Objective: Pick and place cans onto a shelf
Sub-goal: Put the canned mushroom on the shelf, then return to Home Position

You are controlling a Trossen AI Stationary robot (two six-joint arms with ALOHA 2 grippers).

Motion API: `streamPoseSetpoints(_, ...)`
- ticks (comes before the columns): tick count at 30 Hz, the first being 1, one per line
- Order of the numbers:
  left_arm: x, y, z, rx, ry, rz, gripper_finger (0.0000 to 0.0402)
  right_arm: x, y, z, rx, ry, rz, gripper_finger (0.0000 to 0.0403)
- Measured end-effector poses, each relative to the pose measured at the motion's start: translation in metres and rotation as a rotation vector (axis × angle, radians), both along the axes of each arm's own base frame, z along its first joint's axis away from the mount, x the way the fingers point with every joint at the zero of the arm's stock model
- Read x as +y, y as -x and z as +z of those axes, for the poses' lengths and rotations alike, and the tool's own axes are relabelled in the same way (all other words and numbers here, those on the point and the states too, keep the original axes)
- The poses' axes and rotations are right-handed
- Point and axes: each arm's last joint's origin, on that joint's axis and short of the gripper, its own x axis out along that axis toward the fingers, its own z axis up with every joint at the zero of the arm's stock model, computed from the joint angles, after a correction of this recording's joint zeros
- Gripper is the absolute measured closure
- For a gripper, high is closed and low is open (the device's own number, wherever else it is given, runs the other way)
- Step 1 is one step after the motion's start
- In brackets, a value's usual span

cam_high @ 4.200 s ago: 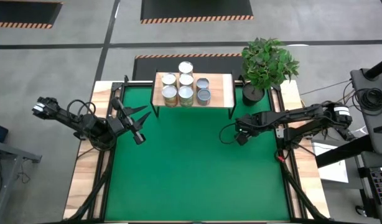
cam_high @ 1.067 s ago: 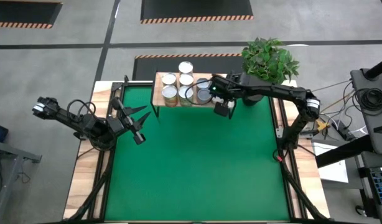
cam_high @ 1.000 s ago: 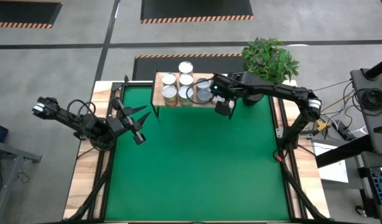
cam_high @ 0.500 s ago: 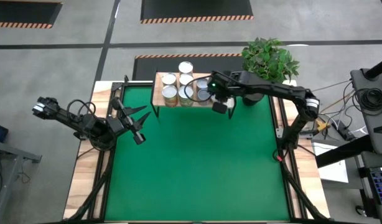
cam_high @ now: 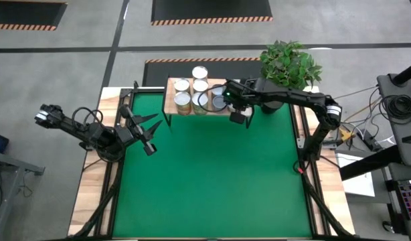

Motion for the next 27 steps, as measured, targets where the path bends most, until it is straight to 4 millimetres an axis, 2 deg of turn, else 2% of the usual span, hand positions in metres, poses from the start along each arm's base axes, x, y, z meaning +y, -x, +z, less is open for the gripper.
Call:
streamPoseSetpoints(16, 0.0, 0.0, 0.0, 0.0, 0.0, 0.0, 0.0311, 0.002, 0.004, 0.004, 0.006, -0.008, -0.008, 0.0394)
streamPoseSetpoints(24, 0.0, 0.0, 0.0, 0.001, 0.0, 0.001, 0.0311, 0.006, 0.013, 0.019, -0.042, 0.014, -0.014, 0.0394)
streamPoseSetpoints(27, 0.0, 0.0, -0.005, 0.085, -0.006, 0.087, 0.0311, 0.016, 0.017, 0.028, -0.076, 0.001, 0.018, 0.0394)
